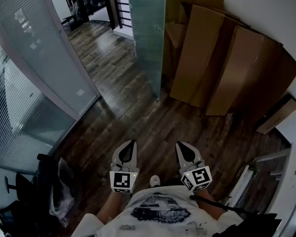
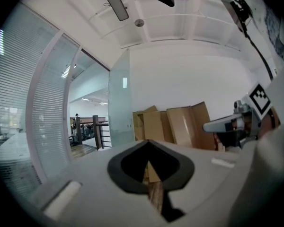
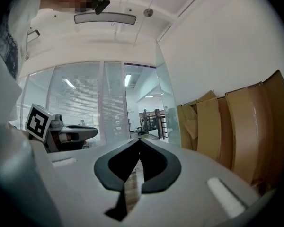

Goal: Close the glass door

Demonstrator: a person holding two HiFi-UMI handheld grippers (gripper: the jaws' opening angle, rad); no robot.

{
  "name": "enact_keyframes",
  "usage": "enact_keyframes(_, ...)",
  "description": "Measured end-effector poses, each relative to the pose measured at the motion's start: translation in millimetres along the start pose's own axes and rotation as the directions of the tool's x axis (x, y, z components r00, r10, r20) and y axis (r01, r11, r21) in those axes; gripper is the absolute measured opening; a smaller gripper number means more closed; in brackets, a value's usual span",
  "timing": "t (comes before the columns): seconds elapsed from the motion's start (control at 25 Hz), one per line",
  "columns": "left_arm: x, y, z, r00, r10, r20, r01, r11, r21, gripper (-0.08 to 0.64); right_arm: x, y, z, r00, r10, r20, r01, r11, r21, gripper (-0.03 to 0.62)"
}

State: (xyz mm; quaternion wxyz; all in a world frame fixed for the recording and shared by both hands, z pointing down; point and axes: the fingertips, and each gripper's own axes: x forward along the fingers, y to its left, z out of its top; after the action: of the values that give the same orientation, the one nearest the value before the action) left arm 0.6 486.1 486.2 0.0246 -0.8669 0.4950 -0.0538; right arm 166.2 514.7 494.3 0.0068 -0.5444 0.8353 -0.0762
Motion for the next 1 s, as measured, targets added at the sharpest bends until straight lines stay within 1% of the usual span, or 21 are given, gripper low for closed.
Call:
enact_keyframes(0.16,10,-2,-1,1.0,-0.024,-0.005,0.024,1.0,-0.005,0.002,4,-8,1,1.0,-0.021,-0.005,0.021,1.0,0.0,0.006)
enact_keyframes(0.32,21,2,-7,1.0,-0.018,-0.005,0.018,1.0,0.0,0.0,12,-17,1,0.999,-0.032,-0.009,0.032,0.999,-0.002,0.006)
enact_keyframes(0.56,54,0,-8,1.0,-0.009,-0.03,0.01,1.0,0.023,0.001,35,-50,-1,1.0,-0.026,-0.017,0.026,0.999,0.024,0.006)
enact_keyframes(0.76,100,-3,-6,0.999,-0.016,-0.034,0.017,0.999,0.033,0.0,64,-89,2,1.0,-0.02,-0.015,0.02,0.999,0.04,0.006)
enact_keyframes(1.0,175,-13,6,0.999,-0.019,-0.042,0.02,0.999,0.027,0.0,100,-153,15,1.0,-0.011,-0.018,0.012,0.999,0.048,0.006)
